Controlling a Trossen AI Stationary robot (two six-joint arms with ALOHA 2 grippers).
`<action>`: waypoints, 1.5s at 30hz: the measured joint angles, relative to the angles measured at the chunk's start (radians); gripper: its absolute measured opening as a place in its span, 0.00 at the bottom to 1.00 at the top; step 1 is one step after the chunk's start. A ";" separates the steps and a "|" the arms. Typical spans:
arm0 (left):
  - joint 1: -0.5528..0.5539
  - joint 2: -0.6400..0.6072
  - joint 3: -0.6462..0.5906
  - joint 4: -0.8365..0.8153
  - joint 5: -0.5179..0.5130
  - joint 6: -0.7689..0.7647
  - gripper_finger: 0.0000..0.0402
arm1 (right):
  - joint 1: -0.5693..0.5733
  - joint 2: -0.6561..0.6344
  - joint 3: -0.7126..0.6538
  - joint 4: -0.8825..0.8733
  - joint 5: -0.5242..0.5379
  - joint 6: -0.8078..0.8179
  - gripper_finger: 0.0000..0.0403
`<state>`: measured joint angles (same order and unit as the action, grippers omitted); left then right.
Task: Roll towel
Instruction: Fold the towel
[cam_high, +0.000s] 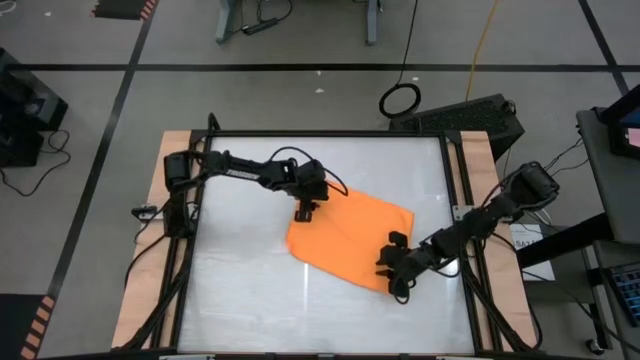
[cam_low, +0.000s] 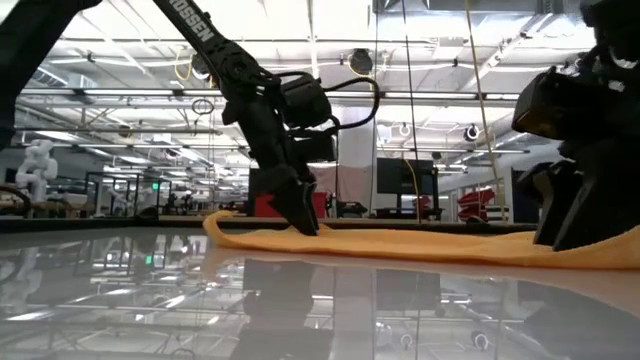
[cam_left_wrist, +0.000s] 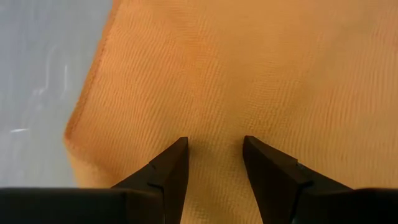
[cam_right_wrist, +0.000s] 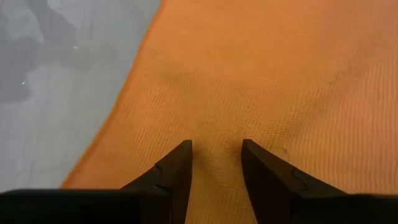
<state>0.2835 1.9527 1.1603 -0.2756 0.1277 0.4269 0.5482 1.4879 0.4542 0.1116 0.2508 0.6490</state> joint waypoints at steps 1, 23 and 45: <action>0.001 -0.001 0.001 -0.006 -0.002 0.000 0.40 | 0.007 -0.003 0.000 -0.001 0.000 0.000 0.33; -0.152 -0.009 0.116 -0.349 -0.036 0.024 0.40 | 0.008 -0.216 -0.003 -0.329 0.346 0.211 0.33; -0.338 -0.011 0.113 -0.423 -0.079 -0.309 0.40 | -0.254 -0.070 0.001 -0.425 0.346 0.106 0.33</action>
<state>-0.0548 1.9419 1.2728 -0.6982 0.0483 0.1183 0.2941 1.4183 0.4549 -0.3132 0.5973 0.7545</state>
